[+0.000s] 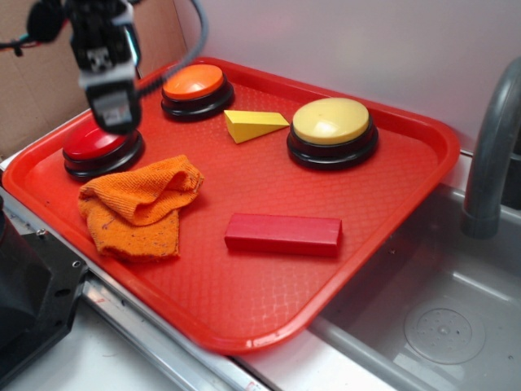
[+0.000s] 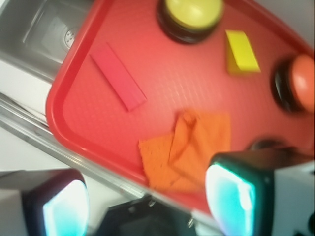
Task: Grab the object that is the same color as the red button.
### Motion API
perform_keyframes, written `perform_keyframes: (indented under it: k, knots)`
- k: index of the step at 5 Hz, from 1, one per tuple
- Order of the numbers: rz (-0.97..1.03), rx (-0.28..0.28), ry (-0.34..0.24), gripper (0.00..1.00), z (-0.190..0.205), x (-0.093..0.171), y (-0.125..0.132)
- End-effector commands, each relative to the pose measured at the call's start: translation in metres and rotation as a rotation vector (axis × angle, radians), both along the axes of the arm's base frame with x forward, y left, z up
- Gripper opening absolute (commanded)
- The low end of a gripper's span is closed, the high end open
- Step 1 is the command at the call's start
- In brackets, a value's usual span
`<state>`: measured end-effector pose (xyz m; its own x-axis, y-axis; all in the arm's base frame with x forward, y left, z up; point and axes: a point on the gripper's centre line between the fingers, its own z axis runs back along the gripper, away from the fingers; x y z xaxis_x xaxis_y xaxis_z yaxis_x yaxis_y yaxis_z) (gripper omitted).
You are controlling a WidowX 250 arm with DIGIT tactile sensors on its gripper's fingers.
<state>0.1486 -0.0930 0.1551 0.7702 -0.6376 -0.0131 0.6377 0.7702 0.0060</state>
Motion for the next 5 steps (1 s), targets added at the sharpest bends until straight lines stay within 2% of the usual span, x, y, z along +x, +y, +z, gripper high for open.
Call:
perform_keyframes:
  k: [1, 2, 4, 5]
  knots:
    - [-0.103, 0.018, -0.022, 1.00, -0.058, 0.017, -0.024]
    - [-0.104, 0.030, -0.005, 1.00, -0.081, 0.030, -0.023]
    - [-0.128, 0.018, 0.040, 1.00, -0.119, 0.040, -0.031]
    - [-0.133, -0.027, 0.065, 1.00, -0.137, 0.041, -0.033]
